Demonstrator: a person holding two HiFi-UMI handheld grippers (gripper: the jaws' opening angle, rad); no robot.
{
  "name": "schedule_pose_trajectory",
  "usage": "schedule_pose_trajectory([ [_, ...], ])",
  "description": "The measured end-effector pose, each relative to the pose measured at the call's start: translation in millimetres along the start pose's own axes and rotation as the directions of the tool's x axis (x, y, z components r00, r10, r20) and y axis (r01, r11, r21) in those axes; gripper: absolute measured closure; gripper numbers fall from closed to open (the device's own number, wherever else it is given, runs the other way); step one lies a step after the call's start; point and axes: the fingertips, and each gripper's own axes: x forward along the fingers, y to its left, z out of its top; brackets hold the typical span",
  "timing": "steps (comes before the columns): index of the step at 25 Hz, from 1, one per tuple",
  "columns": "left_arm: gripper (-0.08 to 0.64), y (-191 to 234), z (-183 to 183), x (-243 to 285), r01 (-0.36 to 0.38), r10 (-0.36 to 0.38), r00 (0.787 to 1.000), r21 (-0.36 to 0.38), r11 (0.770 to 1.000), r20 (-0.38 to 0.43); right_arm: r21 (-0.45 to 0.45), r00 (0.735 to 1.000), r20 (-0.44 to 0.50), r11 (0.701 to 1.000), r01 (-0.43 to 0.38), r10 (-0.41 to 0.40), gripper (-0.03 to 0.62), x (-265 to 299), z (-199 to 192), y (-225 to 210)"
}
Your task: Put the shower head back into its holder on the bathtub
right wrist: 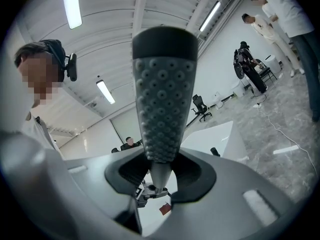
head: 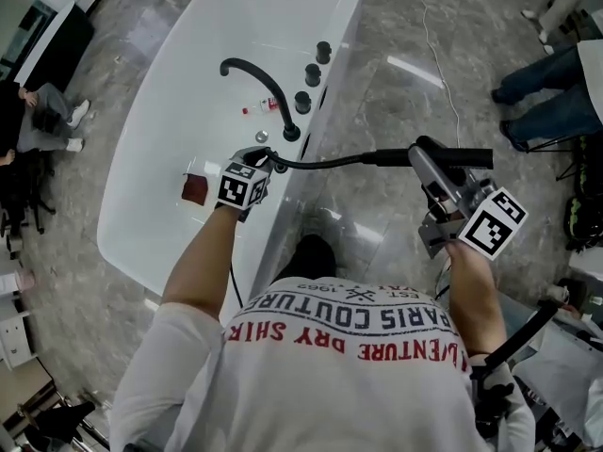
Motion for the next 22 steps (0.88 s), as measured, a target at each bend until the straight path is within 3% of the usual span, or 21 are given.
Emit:
schedule_pose_trajectory([
  [8, 0.492, -8.8, -34.0, 25.4, 0.048, -0.046, 0.995, 0.022, 0.999, -0.086, 0.004, 1.0, -0.015, 1.0, -0.006, 0.007, 0.456, 12.0, -5.1, -5.5],
  [17, 0.479, -15.4, -60.4, 38.4, 0.092, -0.083, 0.989, 0.067, 0.993, -0.125, 0.02, 0.999, -0.004, 0.999, -0.039, 0.039, 0.456, 30.5, -8.9, -3.0],
  [22, 0.449, -18.1, -72.5, 43.1, 0.076, -0.061, 0.987, 0.094, 0.993, -0.149, 0.023, 0.999, 0.007, 0.999, -0.047, 0.047, 0.456, 34.3, -6.6, -1.6],
])
